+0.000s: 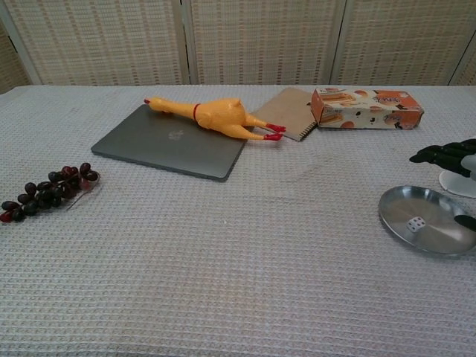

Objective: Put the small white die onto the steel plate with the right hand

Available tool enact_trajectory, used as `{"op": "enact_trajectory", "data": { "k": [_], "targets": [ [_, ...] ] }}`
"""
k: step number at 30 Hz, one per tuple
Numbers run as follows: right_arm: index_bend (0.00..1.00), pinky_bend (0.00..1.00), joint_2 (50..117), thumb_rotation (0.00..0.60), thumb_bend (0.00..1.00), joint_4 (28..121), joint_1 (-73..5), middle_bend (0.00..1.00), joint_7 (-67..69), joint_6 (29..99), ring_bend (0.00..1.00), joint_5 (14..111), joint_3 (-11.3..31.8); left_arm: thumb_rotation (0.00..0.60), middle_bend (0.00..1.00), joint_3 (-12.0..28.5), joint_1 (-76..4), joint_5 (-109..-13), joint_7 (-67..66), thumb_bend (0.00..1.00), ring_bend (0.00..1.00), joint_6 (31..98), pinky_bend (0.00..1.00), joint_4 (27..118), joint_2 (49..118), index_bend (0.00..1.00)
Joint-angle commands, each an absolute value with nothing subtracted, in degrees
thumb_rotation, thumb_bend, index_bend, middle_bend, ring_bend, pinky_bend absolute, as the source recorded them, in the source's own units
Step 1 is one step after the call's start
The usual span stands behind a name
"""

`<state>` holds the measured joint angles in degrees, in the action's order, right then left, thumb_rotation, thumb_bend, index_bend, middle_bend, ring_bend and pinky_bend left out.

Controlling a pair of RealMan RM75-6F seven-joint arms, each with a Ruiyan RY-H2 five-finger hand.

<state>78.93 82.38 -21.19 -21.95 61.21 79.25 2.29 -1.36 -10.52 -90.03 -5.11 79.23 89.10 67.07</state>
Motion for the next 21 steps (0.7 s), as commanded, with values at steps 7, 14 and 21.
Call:
{"op": "enact_trajectory", "data": {
  "k": [7, 14, 21],
  "targets": [
    [0.00, 0.05, 69.67, 0.600, 0.28, 84.07, -22.40, 0.00, -9.88, 62.04, 0.00, 76.51, 7.47, 0.600, 0.00, -1.54, -10.64, -90.12, -5.68, 0.41, 0.00, 78.83, 0.17, 89.31, 67.28, 0.00],
    [0.03, 0.13, 71.01, 0.600, 0.28, 75.98, -27.32, 0.04, -10.12, 52.04, 0.00, 69.38, 9.32, 0.600, 0.00, -1.57, -10.62, -90.04, -6.28, 0.41, 0.00, 78.77, 0.17, 89.51, 67.44, 0.00],
    [0.06, 0.13, 73.12, 0.600, 0.28, 71.82, -28.73, 0.04, -9.05, 46.39, 0.00, 66.10, 8.12, 0.600, 0.00, -1.35, -10.69, -89.53, -6.22, 0.41, 0.00, 78.54, 0.17, 89.24, 67.44, 0.00]
  ]
}}
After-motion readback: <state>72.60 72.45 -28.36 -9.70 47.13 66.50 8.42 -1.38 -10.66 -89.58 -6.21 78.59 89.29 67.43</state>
